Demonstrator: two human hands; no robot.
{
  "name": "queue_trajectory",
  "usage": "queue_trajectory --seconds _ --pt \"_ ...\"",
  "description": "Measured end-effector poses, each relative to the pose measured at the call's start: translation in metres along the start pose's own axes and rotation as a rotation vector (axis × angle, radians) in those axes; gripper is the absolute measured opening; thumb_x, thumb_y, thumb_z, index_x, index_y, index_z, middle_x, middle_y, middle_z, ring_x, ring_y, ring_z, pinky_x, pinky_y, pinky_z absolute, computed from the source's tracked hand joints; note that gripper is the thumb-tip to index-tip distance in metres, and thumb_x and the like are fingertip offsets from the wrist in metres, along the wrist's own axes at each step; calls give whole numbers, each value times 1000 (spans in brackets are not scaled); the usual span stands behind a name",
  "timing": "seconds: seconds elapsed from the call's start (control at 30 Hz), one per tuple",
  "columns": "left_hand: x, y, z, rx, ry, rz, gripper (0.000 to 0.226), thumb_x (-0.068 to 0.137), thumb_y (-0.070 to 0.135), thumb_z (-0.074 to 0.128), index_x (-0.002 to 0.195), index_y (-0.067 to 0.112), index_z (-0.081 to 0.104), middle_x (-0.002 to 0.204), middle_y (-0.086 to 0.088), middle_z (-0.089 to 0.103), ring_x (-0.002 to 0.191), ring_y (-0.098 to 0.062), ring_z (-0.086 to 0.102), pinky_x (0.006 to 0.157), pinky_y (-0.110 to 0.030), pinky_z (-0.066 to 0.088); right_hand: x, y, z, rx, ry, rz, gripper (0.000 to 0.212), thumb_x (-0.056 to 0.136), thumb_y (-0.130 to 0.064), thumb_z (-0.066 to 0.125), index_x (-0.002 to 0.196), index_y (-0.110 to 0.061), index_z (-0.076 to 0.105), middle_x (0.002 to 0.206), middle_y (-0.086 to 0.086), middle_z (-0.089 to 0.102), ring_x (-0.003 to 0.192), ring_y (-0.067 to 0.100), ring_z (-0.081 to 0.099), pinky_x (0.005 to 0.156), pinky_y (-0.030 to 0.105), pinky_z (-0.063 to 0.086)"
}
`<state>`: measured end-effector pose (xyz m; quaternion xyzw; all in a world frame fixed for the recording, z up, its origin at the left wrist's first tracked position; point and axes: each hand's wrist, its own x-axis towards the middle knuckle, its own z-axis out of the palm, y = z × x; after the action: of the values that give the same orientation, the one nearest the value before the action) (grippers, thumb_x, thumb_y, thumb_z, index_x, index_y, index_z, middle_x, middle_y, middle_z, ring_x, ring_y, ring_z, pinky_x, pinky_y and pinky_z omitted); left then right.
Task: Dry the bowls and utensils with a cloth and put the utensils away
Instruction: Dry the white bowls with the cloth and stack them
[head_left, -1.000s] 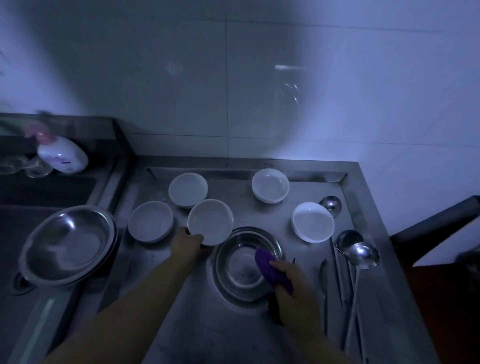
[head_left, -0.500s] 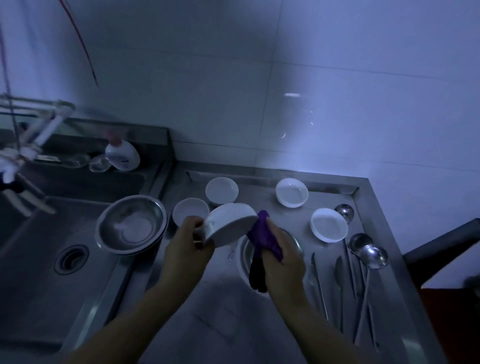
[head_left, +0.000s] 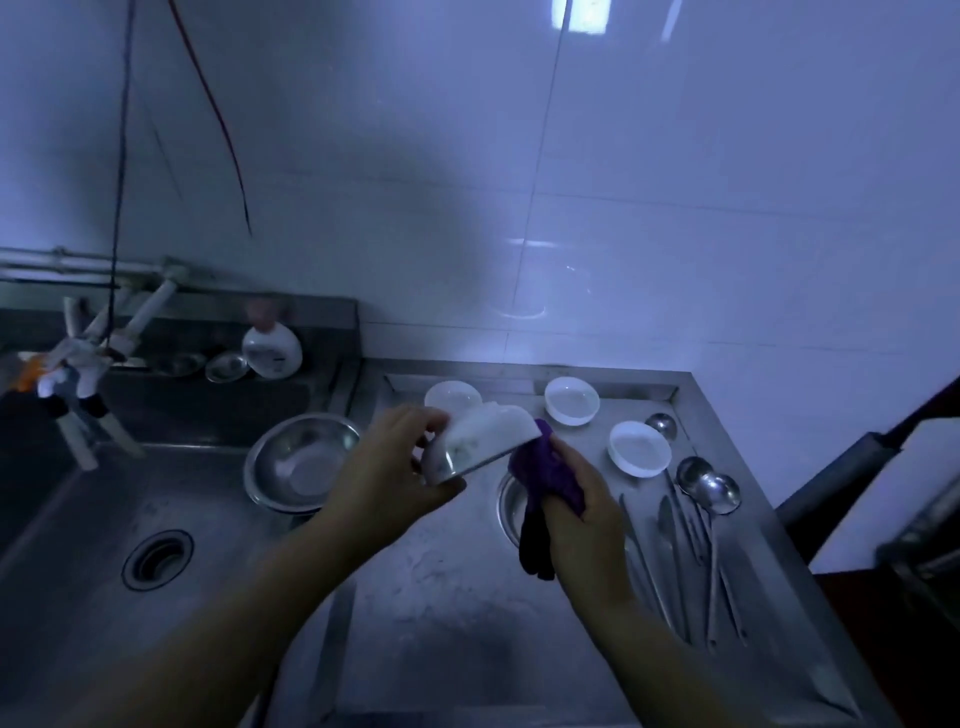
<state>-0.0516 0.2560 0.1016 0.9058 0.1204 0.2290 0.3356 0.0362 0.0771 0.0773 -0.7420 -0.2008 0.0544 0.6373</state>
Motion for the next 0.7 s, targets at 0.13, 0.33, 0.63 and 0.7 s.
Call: queue_trajectory --seconds 0.13,0.33,0.63,0.7 --pt "-7 8 -9 -218 82 -129 41 71 34 75 104 31 51 96 15 56 77 -6 59 57 -21 53 -13 -14 1 -5 181 -67 45 86 2 62 105 -38 58 96 -16 64 92 8 62 80 32 55" --pt "-19 28 -13 -409 121 -262 15 90 36 54 96 23 52 89 -3 60 81 -26 63 65 -47 57 -21 -31 13 -553 110 -764 45 74 3 68 117 -9 62 118 10 62 111 24 57 94 35 50" --pt "-36 50 -2 -596 156 -429 37 92 45 48 84 9 53 86 -24 60 79 -41 58 72 -53 50 -56 -45 36 -758 -38 -643 41 67 -16 45 100 -14 68 94 -1 67 91 23 59 79 36 48" --pt "-35 53 -1 -627 149 -429 42 87 48 48 83 7 53 81 -19 58 71 -32 54 69 -46 47 -66 -50 45 -624 -21 -606 45 63 -17 44 101 -17 67 93 -5 67 90 18 58 80 31 44"
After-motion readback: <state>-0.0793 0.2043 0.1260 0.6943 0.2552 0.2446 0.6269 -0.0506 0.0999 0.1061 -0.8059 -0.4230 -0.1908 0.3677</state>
